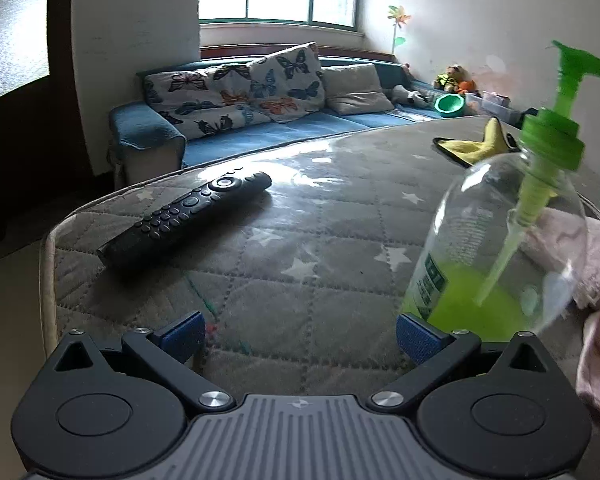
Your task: Clean container
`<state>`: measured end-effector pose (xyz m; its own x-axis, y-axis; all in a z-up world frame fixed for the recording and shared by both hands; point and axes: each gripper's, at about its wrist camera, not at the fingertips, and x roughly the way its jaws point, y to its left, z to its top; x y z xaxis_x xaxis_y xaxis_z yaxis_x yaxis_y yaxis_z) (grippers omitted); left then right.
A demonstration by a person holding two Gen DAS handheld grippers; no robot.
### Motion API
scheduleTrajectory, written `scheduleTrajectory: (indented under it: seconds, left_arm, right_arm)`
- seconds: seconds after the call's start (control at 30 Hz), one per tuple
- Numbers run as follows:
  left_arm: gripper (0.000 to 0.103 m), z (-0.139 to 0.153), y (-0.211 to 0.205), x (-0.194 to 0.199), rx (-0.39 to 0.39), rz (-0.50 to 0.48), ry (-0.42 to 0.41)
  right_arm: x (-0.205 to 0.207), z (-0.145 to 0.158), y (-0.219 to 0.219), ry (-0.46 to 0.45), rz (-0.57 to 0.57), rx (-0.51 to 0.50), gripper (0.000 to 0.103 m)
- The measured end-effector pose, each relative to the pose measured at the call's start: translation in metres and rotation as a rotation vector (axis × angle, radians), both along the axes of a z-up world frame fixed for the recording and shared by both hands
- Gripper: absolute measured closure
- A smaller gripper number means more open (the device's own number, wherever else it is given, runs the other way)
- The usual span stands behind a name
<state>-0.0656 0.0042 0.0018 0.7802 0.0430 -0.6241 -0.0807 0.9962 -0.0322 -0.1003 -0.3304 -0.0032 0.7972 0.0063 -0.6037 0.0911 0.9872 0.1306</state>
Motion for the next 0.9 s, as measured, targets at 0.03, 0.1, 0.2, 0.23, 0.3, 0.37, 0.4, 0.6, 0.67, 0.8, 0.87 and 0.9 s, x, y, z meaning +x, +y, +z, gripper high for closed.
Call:
scheduleTrajectory:
  seconds: [0.03,0.1,0.2,0.23,0.3,0.37,0.4,0.6,0.67,0.8,0.87,0.9]
  left_arm:
    - [0.000,0.000,-0.001,0.001,0.003,0.005,0.000]
    - [0.000,0.000,-0.003,0.003,0.008,0.012,0.000]
    - [0.000,0.001,-0.006,0.007,0.011,0.014,-0.002]
    - [0.000,0.001,-0.007,0.008,0.013,0.012,-0.001]
    - [0.000,0.001,-0.007,0.010,0.018,0.007,0.000]
    - [0.000,0.001,-0.008,0.013,0.027,0.000,0.004]
    - [0.000,0.001,-0.008,0.015,0.032,-0.004,0.006]
    - [0.000,0.002,-0.007,0.027,0.034,-0.012,0.008]
    - [0.000,0.002,-0.006,0.027,0.033,-0.012,0.007]
    - [0.000,0.002,-0.006,0.027,0.035,-0.013,0.008]
    - [0.000,-0.001,-0.006,0.034,0.036,-0.012,0.008]
    - [0.000,-0.001,-0.006,0.034,0.036,-0.012,0.008]
  right_arm:
    - [0.001,0.000,-0.001,-0.002,-0.001,-0.004,0.000]
    - [0.003,-0.001,-0.002,-0.004,-0.003,-0.010,0.000]
    - [0.006,-0.001,-0.003,-0.005,-0.007,-0.014,0.000]
    - [0.008,-0.002,-0.003,-0.004,-0.010,-0.016,0.000]
    - [0.011,-0.002,-0.004,-0.003,-0.014,-0.018,0.000]
    - [0.014,-0.002,-0.004,-0.002,-0.018,-0.021,0.000]
    - [0.014,-0.002,-0.004,-0.001,-0.019,-0.022,0.000]
    - [0.016,-0.002,-0.005,0.000,-0.018,-0.026,0.000]
    - [0.016,-0.003,-0.005,0.000,-0.018,-0.027,0.000]
    - [0.016,-0.003,-0.004,0.000,-0.018,-0.028,0.000]
    - [0.016,-0.003,-0.004,0.000,-0.018,-0.029,0.000]
    - [0.016,-0.003,-0.004,0.001,-0.017,-0.030,0.000]
